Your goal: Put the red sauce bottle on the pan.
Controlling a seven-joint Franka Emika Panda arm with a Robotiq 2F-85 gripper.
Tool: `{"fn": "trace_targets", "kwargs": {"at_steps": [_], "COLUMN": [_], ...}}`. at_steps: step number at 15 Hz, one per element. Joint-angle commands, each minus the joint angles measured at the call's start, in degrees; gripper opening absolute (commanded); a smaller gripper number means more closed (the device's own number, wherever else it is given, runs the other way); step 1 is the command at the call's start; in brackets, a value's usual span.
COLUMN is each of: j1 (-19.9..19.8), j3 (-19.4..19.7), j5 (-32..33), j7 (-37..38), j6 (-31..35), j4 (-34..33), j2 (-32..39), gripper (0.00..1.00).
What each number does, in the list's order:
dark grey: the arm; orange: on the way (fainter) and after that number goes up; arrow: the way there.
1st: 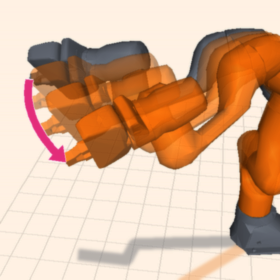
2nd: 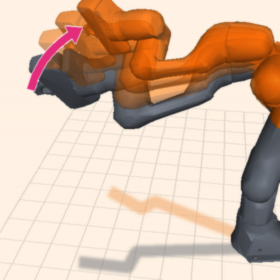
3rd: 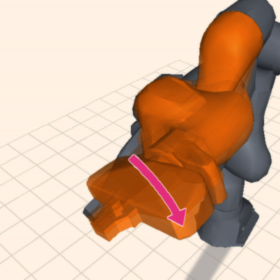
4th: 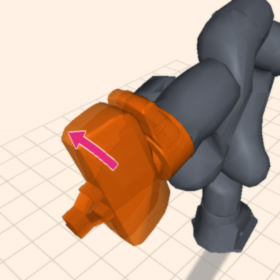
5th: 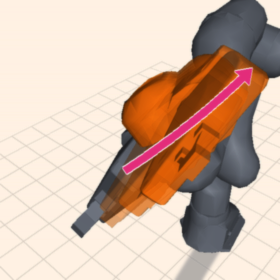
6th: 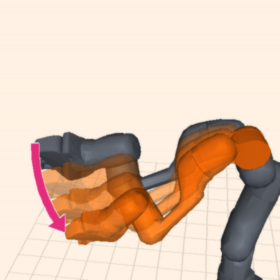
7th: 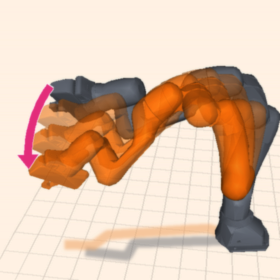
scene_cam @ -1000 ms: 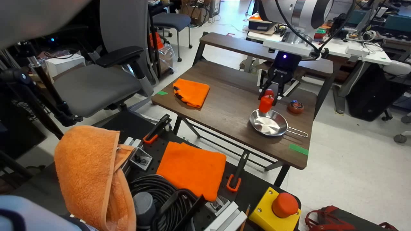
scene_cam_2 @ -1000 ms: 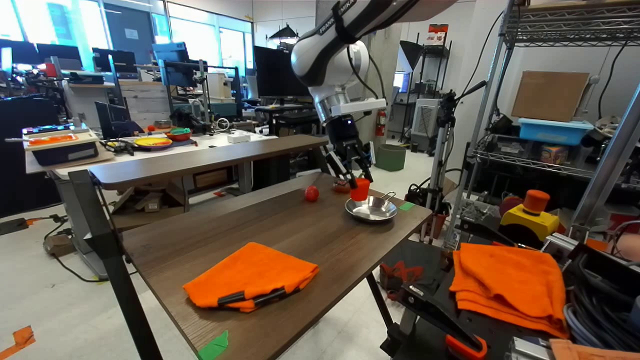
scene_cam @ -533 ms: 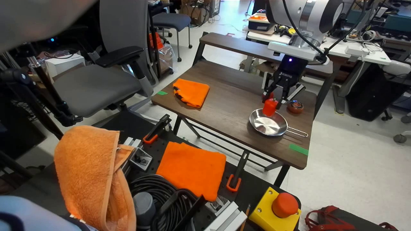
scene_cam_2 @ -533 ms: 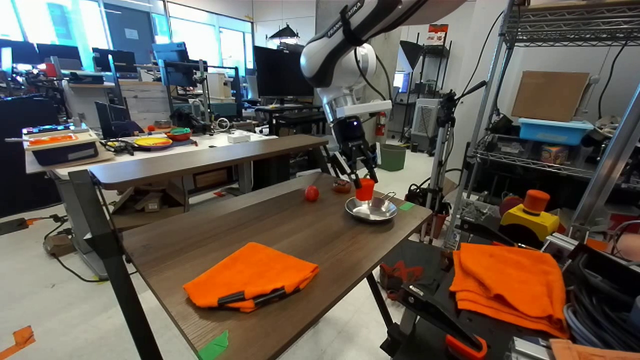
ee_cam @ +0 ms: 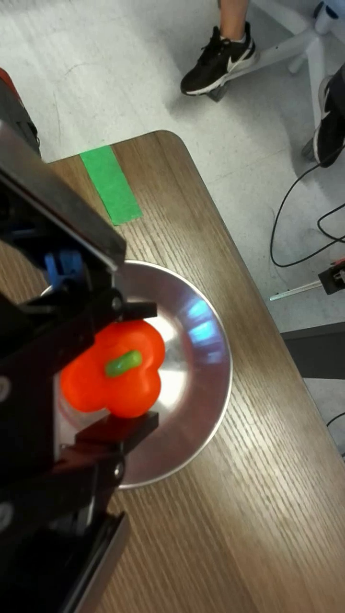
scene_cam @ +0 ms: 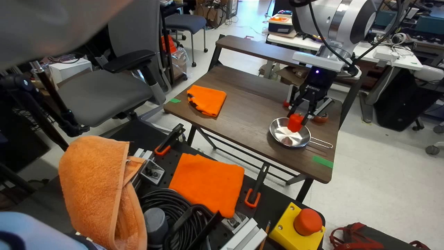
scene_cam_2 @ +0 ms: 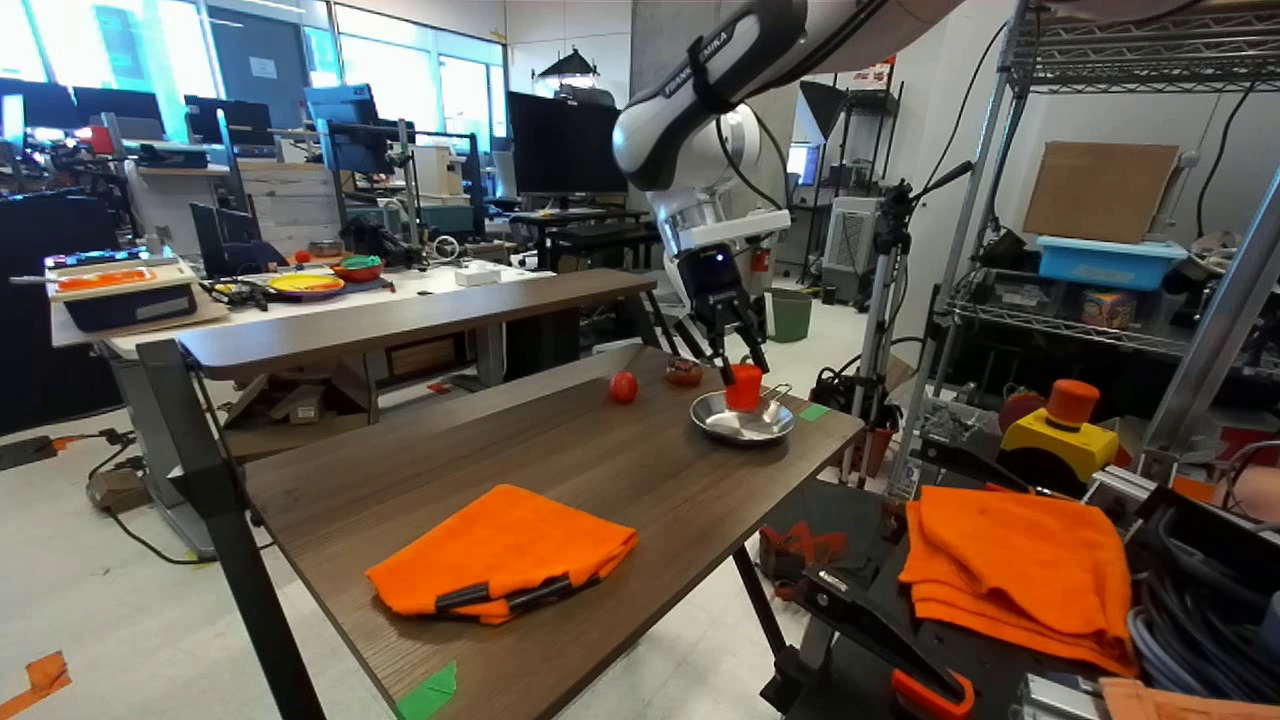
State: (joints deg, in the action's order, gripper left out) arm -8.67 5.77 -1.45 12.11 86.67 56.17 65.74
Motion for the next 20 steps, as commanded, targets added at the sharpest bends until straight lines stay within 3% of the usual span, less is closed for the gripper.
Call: {"fn": "trace_targets", "kwargs": {"at_steps": [1, 12, 13, 14, 17, 20], "j1": [0.0, -0.4, -0.3, -0.3, 0.1, 0.6], "j3": [0.5, 0.8, 0.9, 1.0, 1.3, 0.6], "j5": [0.1, 1.3, 1.5, 1.7, 2.4, 2.6], "j7": [1.0, 0.1, 0.2, 0.3, 0.2, -1.7], "j6": [-4.4, -8.7, -9.4, -9.9, -10.2, -9.8], "j4": [-6.7, -18.2, -19.1, -20.1, -20.8, -19.3], "j2": [4.1, 11.8, 12.3, 12.9, 13.2, 10.8], "gripper": [0.25, 0.25, 0.57, 0.76, 0.97, 1.00]}}
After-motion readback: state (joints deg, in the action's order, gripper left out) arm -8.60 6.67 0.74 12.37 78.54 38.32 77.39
